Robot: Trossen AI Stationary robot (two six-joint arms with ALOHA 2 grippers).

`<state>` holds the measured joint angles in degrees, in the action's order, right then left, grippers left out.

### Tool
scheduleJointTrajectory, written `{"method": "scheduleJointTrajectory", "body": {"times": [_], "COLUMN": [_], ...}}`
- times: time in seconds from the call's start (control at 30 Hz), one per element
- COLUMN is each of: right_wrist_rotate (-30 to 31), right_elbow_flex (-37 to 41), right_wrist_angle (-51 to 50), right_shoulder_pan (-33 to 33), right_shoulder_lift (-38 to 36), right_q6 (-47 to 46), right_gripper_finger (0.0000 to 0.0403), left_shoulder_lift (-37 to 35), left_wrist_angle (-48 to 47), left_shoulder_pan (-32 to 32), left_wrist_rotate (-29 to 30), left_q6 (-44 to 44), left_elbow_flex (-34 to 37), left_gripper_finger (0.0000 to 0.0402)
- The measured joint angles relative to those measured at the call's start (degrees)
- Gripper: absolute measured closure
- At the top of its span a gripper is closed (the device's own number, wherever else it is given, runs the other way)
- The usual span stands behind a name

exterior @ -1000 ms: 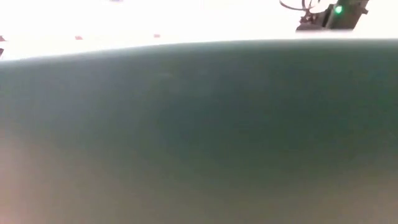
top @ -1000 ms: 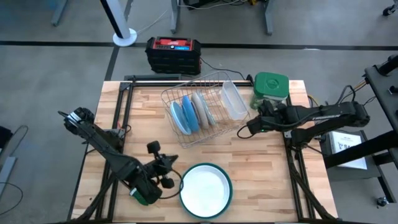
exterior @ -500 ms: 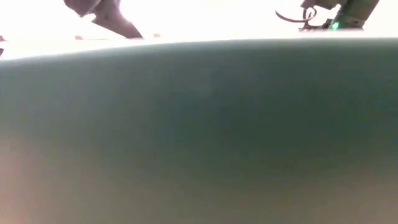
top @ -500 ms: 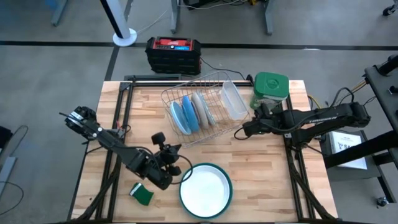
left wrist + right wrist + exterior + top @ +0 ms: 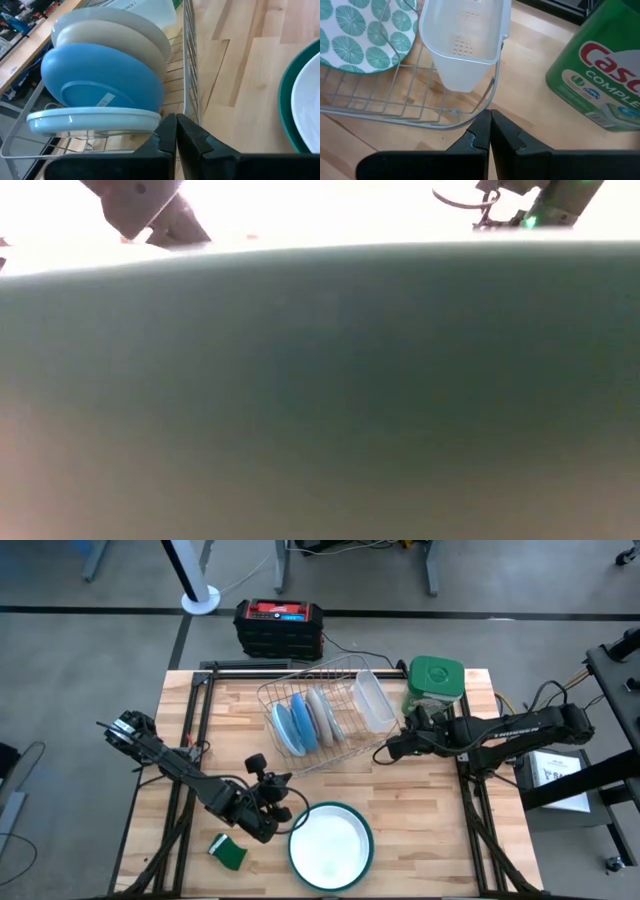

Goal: Sort dishes
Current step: Adjust the dish rack

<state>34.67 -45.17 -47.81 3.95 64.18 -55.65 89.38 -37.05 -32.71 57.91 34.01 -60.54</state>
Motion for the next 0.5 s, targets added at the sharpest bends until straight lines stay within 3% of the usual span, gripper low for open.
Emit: {"method": "scheduleJointTrajectory", "body": {"times": [0.27,0.4,0.5], "right_wrist_rotate": [-2.2,2.9,4.2], "right_elbow_flex": [-0.6,-2.3,-3.1], "right_wrist_angle": [-3.7,-6.3,-3.0], "right_shoulder_pan": [0.3,0.4,0.4], "right_shoulder_lift": [-0.8,-2.7,-3.1], "right_q6": [-3.0,-4.6,-0.8], "right_gripper_finger": [0.0403,0.0403,0.0403], "left_shoulder_lift": [0.0,0.0,0.0], "left_wrist_angle": [0.3,0.4,0.6], "left_shoulder_pan": [0.2,0.7,2.0], "left_wrist_rotate": [3.9,5.7,5.6], "left_q6": [0.2,-0.4,-0.1], "left_elbow_flex": [0.8,0.8,2.0], "left_gripper_finger": [0.0401,0.0401,0.0401]}}
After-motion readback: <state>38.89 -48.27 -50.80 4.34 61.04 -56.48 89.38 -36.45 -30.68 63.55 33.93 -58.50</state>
